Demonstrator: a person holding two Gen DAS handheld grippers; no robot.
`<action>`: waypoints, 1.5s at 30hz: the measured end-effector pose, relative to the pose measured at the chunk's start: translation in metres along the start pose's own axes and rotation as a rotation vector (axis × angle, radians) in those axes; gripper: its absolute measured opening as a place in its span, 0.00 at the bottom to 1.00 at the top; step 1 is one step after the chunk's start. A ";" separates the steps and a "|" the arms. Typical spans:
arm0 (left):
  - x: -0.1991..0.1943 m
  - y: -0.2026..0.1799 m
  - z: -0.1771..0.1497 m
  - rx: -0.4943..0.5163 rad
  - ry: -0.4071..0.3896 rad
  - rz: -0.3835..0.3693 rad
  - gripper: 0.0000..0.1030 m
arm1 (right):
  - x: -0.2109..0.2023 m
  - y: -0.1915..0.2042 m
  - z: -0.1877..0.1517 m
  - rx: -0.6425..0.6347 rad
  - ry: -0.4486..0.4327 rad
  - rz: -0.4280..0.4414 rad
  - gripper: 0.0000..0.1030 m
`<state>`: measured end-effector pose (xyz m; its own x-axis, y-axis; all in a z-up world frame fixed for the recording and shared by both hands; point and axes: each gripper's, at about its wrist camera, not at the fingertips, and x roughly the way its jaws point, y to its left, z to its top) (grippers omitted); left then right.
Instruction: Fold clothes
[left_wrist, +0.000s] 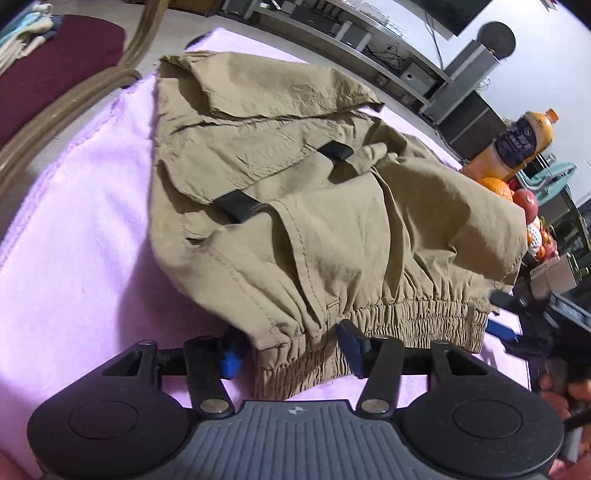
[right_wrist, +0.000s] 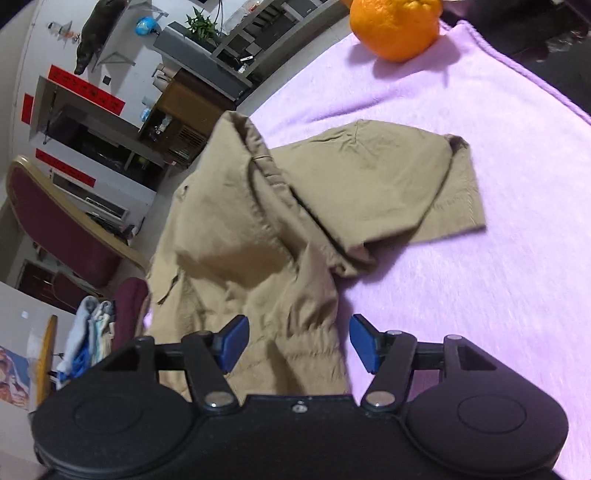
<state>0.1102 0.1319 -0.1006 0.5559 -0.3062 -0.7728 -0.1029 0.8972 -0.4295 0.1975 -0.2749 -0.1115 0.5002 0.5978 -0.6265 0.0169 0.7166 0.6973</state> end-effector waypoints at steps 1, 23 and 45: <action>0.001 -0.002 0.001 0.017 -0.003 -0.012 0.55 | 0.004 -0.001 0.001 -0.002 -0.006 0.014 0.57; -0.048 -0.007 0.051 -0.199 -0.007 -0.274 0.07 | -0.048 0.072 -0.012 0.059 -0.101 0.149 0.11; -0.444 -0.127 0.043 0.123 -0.735 -0.732 0.07 | -0.420 0.324 -0.073 -0.457 -0.772 0.407 0.11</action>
<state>-0.0882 0.1674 0.3174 0.8177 -0.5559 0.1494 0.5232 0.6096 -0.5955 -0.0708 -0.2679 0.3520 0.8243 0.5475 0.1441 -0.5370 0.6753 0.5056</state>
